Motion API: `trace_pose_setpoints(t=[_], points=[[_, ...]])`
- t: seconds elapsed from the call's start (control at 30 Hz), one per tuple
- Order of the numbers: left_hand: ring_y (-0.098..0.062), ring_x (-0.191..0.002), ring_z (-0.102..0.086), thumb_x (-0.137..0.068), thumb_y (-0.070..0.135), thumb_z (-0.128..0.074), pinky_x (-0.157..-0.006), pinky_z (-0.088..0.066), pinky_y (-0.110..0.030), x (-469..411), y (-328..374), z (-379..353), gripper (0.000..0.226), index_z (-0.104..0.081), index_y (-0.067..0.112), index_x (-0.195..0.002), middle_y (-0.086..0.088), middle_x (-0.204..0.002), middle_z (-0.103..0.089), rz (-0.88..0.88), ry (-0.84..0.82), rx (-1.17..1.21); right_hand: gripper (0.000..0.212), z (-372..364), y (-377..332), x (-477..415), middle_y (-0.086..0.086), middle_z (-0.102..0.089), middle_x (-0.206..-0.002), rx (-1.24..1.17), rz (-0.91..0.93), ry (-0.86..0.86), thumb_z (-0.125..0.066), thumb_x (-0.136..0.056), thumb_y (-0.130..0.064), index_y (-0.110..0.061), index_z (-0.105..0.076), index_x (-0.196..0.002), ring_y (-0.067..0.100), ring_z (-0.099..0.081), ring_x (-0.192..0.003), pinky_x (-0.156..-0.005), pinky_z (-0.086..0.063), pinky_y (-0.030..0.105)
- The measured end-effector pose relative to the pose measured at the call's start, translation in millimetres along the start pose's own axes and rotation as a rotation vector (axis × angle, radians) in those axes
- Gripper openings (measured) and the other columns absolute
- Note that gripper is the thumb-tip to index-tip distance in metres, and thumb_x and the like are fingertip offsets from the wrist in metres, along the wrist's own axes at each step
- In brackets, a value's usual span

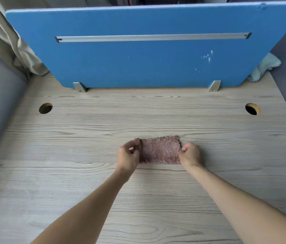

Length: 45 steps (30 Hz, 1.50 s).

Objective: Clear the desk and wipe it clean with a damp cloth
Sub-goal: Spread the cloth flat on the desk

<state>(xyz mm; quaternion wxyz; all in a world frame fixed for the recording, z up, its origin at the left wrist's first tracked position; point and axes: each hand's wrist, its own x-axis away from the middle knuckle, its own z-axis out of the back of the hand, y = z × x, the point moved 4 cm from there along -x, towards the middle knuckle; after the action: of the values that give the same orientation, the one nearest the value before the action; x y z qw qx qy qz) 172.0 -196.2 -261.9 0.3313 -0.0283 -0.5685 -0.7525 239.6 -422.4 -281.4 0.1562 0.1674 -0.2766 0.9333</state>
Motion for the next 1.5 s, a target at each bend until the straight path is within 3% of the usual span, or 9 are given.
trace_pose_setpoints(t=[0.3, 0.47, 0.63, 0.77, 0.97, 1.1, 1.23, 1.33, 1.5], points=[[-0.004, -0.048, -0.053, -0.09, -0.006, -0.053, -0.044, -0.04, -0.017, -1, 1, 5, 0.034, -0.066, 0.009, -0.117, -0.012, -0.092, -0.065, 0.013, -0.02, -0.03, 0.028, 2, -1, 6, 0.001, -0.068, -0.074, -0.038, -0.063, -0.051, -0.072, -0.084, -0.03, -0.015, -0.059, -0.064, 0.027, -0.067, -0.08, -0.084, -0.055, 0.039], [-0.034, -0.121, -0.051, -0.085, 0.001, -0.057, -0.106, -0.043, -0.039, 1, -1, -1, 0.049, -0.06, 0.01, -0.133, -0.013, -0.137, -0.049, -0.13, -0.048, -0.513, 0.029, -11, 17, 4, 0.008, -0.06, -0.069, 0.002, -0.123, -0.175, -0.074, -0.07, -0.037, -0.019, -0.051, -0.066, 0.025, -0.061, -0.071, -0.069, -0.045, 0.036], [-0.028, -0.126, -0.04, -0.09, 0.009, -0.053, -0.106, -0.037, -0.036, 24, 8, -13, 0.043, -0.057, 0.02, -0.132, -0.007, -0.14, -0.041, -0.576, -0.112, -0.95, 0.041, -10, 9, 3, 0.006, -0.056, -0.073, -0.021, -0.097, -0.139, -0.072, -0.082, -0.049, -0.019, -0.048, -0.068, 0.025, -0.058, -0.071, -0.068, -0.043, 0.035], [-0.024, -0.143, -0.025, -0.098, 0.026, -0.049, -0.116, -0.028, -0.037, 26, -1, -26, 0.054, -0.035, 0.03, -0.15, 0.002, -0.154, -0.029, -0.492, -0.37, -1.183, 0.042, -12, 6, 10, 0.005, -0.053, -0.06, -0.028, -0.13, -0.17, -0.077, -0.081, -0.037, -0.018, -0.05, -0.056, 0.026, -0.063, -0.068, -0.071, -0.054, 0.035], [-0.021, -0.084, -0.059, -0.099, 0.026, -0.045, -0.075, -0.046, -0.035, 25, 27, -23, 0.023, -0.06, 0.02, -0.083, -0.004, -0.089, -0.063, -0.185, -0.27, -0.417, 0.029, 6, -42, 41, 0.0, -0.055, -0.071, -0.131, 0.047, -0.179, -0.065, -0.094, -0.018, -0.017, -0.047, -0.071, 0.021, -0.056, -0.07, -0.061, -0.04, 0.028], [-0.022, -0.066, -0.068, -0.098, 0.032, -0.058, -0.054, -0.051, -0.027, 25, 29, -14, 0.034, -0.07, 0.002, -0.091, -0.011, -0.079, -0.071, 0.176, -0.254, 0.185, 0.005, -5, -85, 69, 0.001, -0.071, -0.088, -0.283, 0.275, -0.368, -0.063, -0.093, -0.014, -0.012, -0.068, -0.094, 0.02, -0.067, -0.082, -0.069, -0.053, 0.026], [-0.019, -0.056, -0.054, -0.088, 0.004, -0.058, -0.047, -0.039, -0.025, 11, 11, 13, 0.01, -0.064, 0.003, -0.08, -0.007, -0.067, -0.06, 0.162, 0.001, -0.111, 0.037, -7, -80, 69, 0.005, -0.07, -0.12, -0.207, 0.296, -0.315, -0.048, -0.095, -0.003, -0.01, -0.064, -0.128, 0.022, -0.063, -0.113, -0.094, -0.047, 0.025], [-0.029, -0.093, -0.057, -0.083, 0.013, -0.059, -0.08, -0.048, -0.034, 6, -5, 19, 0.02, -0.063, 0.007, -0.102, -0.012, -0.098, -0.061, 0.121, -0.008, -0.587, 0.043, -22, -66, 66, 0.011, -0.052, -0.139, 0.047, 0.335, -0.456, -0.051, -0.096, -0.01, -0.014, -0.056, -0.139, 0.027, -0.053, -0.126, -0.107, -0.04, 0.029], [-0.029, -0.103, -0.063, -0.089, 0.024, -0.064, -0.09, -0.051, -0.039, 10, -15, 12, 0.04, -0.056, 0.008, -0.125, -0.01, -0.11, -0.068, 0.141, 0.044, -0.346, 0.039, -33, -63, 62, 0.009, -0.055, -0.127, -0.161, 0.184, -0.379, -0.06, -0.096, -0.017, -0.012, -0.051, -0.133, 0.024, -0.056, -0.111, -0.088, -0.041, 0.025]])
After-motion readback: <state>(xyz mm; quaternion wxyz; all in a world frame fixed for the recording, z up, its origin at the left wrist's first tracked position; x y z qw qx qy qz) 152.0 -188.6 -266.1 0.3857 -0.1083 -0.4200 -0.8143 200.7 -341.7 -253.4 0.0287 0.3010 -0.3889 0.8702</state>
